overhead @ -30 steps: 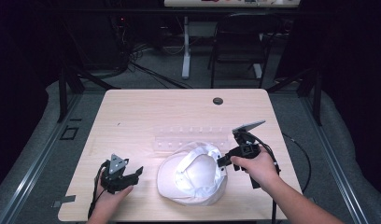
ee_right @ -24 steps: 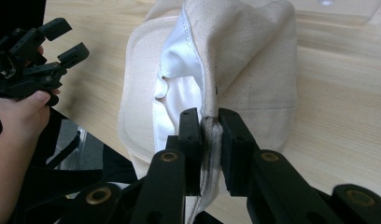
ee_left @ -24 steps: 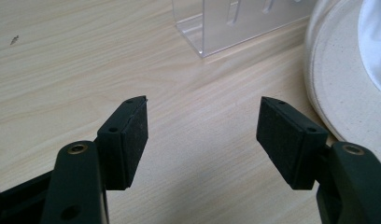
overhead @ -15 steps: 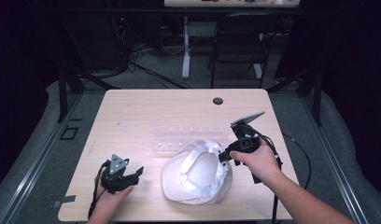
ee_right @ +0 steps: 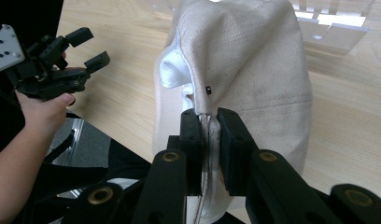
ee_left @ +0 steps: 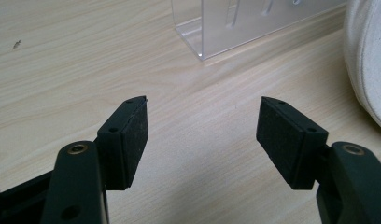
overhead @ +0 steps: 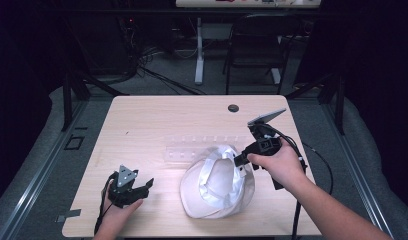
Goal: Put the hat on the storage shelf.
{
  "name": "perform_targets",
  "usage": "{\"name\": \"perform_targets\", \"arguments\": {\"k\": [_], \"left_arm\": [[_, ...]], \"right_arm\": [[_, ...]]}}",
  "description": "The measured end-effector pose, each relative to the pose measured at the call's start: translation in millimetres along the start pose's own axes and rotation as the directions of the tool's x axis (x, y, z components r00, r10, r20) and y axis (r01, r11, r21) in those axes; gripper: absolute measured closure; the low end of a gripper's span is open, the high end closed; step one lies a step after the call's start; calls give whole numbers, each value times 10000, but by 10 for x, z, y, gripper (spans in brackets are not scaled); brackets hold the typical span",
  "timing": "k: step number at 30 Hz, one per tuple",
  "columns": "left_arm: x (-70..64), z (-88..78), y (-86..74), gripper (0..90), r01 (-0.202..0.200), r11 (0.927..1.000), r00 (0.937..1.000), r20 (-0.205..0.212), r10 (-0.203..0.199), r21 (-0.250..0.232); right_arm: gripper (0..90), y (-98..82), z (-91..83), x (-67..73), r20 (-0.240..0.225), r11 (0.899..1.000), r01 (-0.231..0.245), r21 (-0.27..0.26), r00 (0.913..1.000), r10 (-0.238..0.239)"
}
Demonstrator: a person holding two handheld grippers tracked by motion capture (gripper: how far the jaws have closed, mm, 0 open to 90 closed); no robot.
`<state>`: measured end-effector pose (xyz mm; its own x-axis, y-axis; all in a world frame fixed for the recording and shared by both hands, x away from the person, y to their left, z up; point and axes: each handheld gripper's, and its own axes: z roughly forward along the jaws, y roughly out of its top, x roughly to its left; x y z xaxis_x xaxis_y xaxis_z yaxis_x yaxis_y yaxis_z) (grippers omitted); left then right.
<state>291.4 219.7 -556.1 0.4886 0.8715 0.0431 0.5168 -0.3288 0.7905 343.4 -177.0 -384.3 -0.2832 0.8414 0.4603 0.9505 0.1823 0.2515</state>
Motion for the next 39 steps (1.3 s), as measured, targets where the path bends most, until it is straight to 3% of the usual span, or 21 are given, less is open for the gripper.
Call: {"name": "perform_targets", "arguments": {"k": [11,27,37,39], "left_arm": [[-14,-15,10,360,-118,9993,9999,56,120,-343],[-24,-4,7,362,-87,9998,10000,47,88,-159],[-55,-27,17,386,-106,9996,9996,250,112,-266],[-63,-34,22,394,17,9994,9989,468,-1,-350]], "right_arm": [[815,76,-114,72,-468,10000,15,-98,9989,-20],[816,130,-228,98,-1483,9995,-190,-252,9888,151],[818,140,-307,107,-1981,9970,-483,-606,9795,354],[818,145,-343,100,-2005,9976,-292,-630,9796,160]]}}
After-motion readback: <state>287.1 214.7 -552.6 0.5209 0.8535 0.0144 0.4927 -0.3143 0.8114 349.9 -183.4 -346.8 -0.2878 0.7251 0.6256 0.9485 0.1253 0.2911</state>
